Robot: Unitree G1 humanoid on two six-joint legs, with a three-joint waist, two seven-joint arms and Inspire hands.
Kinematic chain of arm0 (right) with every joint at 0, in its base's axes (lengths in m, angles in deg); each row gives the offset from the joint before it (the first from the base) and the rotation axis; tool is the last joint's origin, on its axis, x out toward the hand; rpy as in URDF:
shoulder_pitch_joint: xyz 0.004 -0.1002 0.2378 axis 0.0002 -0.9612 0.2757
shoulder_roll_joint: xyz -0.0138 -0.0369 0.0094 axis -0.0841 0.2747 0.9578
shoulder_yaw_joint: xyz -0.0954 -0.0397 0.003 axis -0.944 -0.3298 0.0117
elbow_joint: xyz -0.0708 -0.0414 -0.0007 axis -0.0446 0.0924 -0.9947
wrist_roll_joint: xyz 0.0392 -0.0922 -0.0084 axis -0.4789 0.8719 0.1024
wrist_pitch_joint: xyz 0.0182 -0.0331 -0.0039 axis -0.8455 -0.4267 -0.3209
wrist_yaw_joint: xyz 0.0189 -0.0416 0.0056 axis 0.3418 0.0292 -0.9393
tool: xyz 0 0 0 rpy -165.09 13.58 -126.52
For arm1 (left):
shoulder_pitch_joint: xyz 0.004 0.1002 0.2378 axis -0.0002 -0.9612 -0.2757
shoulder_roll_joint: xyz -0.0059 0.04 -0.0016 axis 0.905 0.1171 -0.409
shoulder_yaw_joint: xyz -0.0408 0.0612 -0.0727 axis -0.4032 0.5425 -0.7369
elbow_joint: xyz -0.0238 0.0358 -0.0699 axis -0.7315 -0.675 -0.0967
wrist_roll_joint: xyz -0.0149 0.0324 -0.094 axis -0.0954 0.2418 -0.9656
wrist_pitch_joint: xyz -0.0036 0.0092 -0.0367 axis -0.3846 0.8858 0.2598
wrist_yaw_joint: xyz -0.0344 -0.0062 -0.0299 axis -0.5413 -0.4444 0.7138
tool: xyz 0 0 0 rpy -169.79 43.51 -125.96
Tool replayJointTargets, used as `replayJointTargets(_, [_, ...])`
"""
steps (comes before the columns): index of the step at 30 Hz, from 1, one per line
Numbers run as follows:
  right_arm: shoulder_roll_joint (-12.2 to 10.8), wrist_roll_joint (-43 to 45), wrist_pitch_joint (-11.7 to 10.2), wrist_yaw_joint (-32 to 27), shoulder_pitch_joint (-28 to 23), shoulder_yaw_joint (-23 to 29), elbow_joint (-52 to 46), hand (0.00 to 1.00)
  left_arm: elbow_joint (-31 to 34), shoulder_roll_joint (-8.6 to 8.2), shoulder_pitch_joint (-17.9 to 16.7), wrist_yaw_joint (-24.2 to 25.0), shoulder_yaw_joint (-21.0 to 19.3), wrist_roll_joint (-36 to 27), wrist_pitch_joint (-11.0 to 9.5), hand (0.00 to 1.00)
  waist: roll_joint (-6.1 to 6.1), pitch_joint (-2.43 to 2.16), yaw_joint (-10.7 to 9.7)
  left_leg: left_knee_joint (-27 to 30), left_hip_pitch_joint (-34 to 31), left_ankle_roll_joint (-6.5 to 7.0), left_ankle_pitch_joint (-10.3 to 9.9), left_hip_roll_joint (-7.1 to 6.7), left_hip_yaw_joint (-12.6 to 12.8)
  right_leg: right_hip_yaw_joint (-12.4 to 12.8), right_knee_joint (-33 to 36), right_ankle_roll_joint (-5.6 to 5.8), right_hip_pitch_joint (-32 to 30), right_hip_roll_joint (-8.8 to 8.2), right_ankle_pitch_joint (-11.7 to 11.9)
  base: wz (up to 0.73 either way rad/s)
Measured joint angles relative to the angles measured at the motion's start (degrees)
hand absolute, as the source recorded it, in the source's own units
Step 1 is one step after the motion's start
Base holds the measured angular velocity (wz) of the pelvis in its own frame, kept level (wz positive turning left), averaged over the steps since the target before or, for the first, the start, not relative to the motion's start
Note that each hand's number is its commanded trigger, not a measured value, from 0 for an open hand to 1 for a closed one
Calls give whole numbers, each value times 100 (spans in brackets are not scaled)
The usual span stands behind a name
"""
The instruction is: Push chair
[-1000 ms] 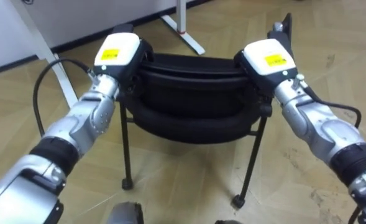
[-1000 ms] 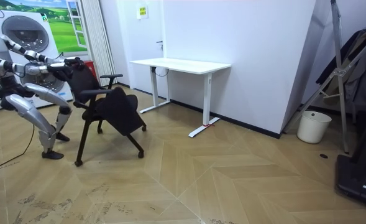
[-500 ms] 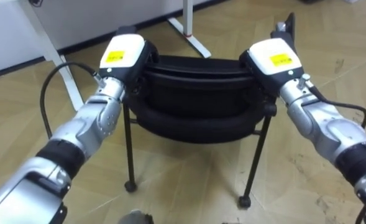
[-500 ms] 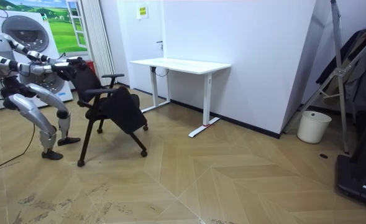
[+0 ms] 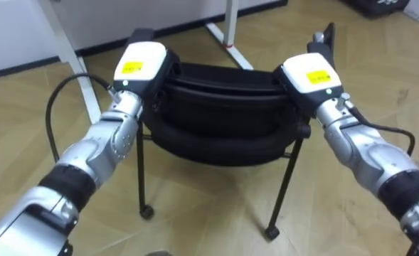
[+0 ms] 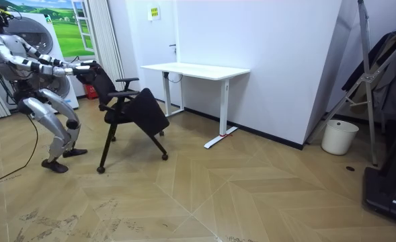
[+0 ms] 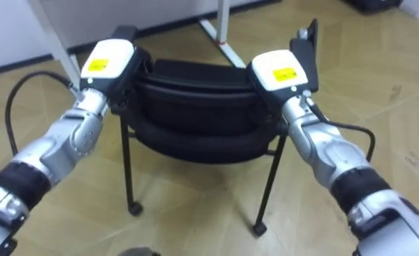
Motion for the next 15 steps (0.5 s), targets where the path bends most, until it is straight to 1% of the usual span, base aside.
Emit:
replayJointTargets(1, [-67, 0, 9, -44, 28, -1, -17, 100, 6, 79, 32, -2, -14, -4, -66, 100, 35, 13, 119, 1, -13, -68, -46, 5, -189, 205, -263, 112, -138, 285, -244, -4])
replayJointTargets(2, [-177, 42, 50, -53, 145, -2, -11, 100, 6, 173, 41, -3, -143, -4, -131, 100, 80, 46, 206, 9, -35, -104, -65, 2, -365, 242, -761, 126, -281, 431, -407, -6])
replayJointTargets(3, [-226, 75, 81, -53, 212, -7, -1, 100, -1, 199, 48, -6, -179, -5, -131, 100, 104, 63, 234, 25, -46, -143, -85, -6, -446, 241, -1083, 128, -332, 446, -422, 11])
replayJointTargets(4, [-248, 79, 116, -53, 339, -76, 22, 100, -56, 224, 60, -8, -222, -8, -131, 100, 108, 77, 287, 96, -94, -237, -133, -25, -566, 322, -1796, 164, -396, 414, -372, 41])
replayJointTargets(5, [-243, 57, 132, -45, 462, -132, 39, 100, -76, 281, 109, -20, -252, -57, -131, 100, 80, 35, 308, 274, -239, -350, -213, -24, -684, 128, -1704, -203, -382, 397, -412, 52])
replayJointTargets(6, [-235, 55, 143, -41, 529, -133, 58, 100, -79, 284, 146, -30, -254, -74, -130, 100, 82, 57, 314, 353, -289, -369, -233, 5, -712, -9, -1674, -287, -353, 385, -466, 58])
replayJointTargets(7, [-237, 29, 143, -41, 619, -147, 127, 100, -89, 258, 183, -45, -254, -106, -119, 100, 126, 66, 378, 448, -324, -372, -231, 139, -669, -239, -1642, -465, -292, 348, -557, 46])
replayJointTargets(8, [-227, -50, 142, -42, 692, -235, 180, 100, -88, 229, 182, -116, -251, -106, -100, 100, 110, 90, 450, 420, -292, -398, -214, 258, -573, -343, -1638, -615, -220, 350, -590, 43])
replayJointTargets(9, [-219, -83, 142, -42, 711, -276, 193, 100, -87, 228, 176, -146, -247, -103, -101, 100, 89, 99, 465, 402, -281, -429, -197, 331, -501, -388, -1638, -646, -191, 348, -624, 30])
replayJointTargets(10, [-209, -134, 142, -42, 753, -349, 214, 100, -89, 228, 153, -200, -252, -99, -100, 100, 40, 126, 550, 321, -213, -518, -146, 491, -260, -423, -1636, -687, -130, 343, -689, 23])
replayJointTargets(11, [-195, -145, 142, -42, 757, -378, 213, 100, -88, 234, 141, -241, -251, -95, -101, 100, -11, 130, 624, 213, -150, -602, -97, 542, -117, -449, -1645, -700, -91, 316, -747, 21])
replayJointTargets(12, [-201, -145, 142, -42, 759, -379, 212, 100, -86, 238, 156, -253, -250, -93, -101, 100, -30, 141, 632, 165, -115, -620, -85, 550, -84, -482, -1651, -704, -51, 289, -773, 29])
replayJointTargets(13, [-213, -144, 142, -42, 759, -380, 212, 100, -83, 245, 147, -275, -249, -87, -103, 100, -69, 145, 646, 111, -101, -640, -64, 590, -24, -532, -1654, -694, -20, 265, -827, 30])
replayJointTargets(15, [-198, -147, 142, -42, 789, -377, 228, 100, -53, 278, 164, -303, -248, -84, -103, 100, -137, 141, 710, 68, -93, -669, -29, 596, -4, -580, -1653, -725, -9, 241, -875, 18])
